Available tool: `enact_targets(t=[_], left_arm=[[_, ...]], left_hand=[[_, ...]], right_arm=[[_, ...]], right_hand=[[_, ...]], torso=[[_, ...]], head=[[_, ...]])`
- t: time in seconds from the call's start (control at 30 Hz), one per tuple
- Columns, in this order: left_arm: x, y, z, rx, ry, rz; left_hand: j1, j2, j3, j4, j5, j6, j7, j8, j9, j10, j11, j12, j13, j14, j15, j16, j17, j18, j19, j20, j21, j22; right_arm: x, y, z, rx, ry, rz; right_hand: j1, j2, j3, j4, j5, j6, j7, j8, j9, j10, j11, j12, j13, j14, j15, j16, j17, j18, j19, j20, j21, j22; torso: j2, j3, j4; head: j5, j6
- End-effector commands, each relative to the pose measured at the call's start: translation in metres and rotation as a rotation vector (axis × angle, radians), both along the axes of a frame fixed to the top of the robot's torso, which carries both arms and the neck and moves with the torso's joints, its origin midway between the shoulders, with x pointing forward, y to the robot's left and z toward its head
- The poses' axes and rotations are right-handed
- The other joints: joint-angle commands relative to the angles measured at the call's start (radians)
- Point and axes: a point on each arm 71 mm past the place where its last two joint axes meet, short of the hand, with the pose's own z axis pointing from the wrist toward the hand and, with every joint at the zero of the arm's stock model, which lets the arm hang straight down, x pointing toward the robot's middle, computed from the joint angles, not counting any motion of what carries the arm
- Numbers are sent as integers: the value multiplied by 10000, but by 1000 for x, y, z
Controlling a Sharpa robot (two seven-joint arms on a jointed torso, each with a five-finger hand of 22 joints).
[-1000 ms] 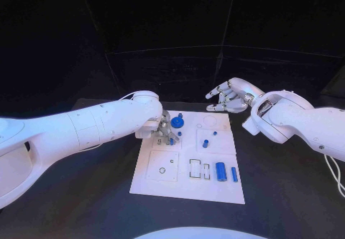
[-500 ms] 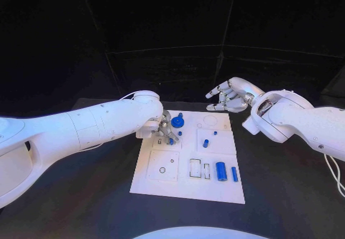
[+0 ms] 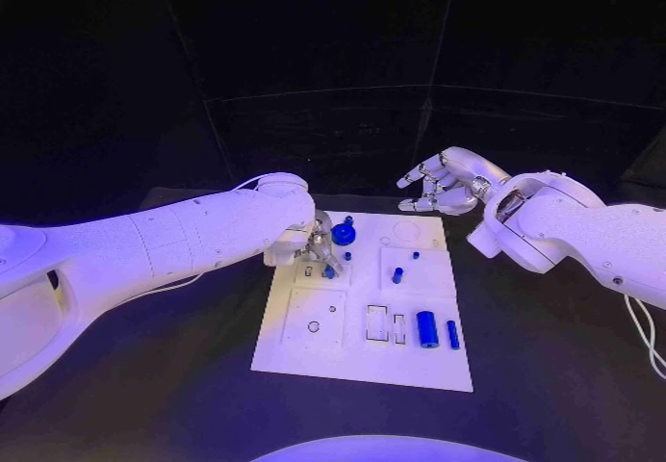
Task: Assemble the parts on the task board
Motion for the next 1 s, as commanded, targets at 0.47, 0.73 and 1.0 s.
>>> enact_targets(t=[0.47,0.73,1.0], left_arm=[[-3,6,5,-1151,-411,352],[-7,15,9,-1711,-1014,691],[-13,26,9,-2199,-1877,1159]], left_hand=[[615,-122,1405,-852,-6,-161,63,-7,138,-33,-1,-244,-164,1037,-27,31,2633,-31,-78,-29,-149,-126],[386,-419,2011,-1005,-5,-99,53,-5,204,47,-12,-229,-140,1037,-29,31,2633,-43,-39,-28,-124,-48],[-34,-821,2991,-1118,-17,-49,38,8,323,132,-22,-216,-117,1037,-41,31,2633,-62,17,-38,-79,67]], right_arm=[[1,2,0,-37,72,107],[2,0,0,-39,64,64],[2,-4,0,-54,58,-21]], right_hand=[[-18,104,6,-12,104,6,-18,58,-10,14,-34,23,-17,55,-42,-63,-1,187,22,-50,-45,-17],[-32,108,4,0,126,8,-18,65,-9,3,-32,8,-37,53,-42,-80,-17,188,21,-51,-51,-24],[-32,108,4,0,126,8,-18,65,-9,3,-32,8,-37,53,-42,-80,-17,188,21,-51,-51,-24]], torso=[[-2,2,12],[3,11,10],[-18,22,44]], head=[[7,4],[65,5],[81,-23]])
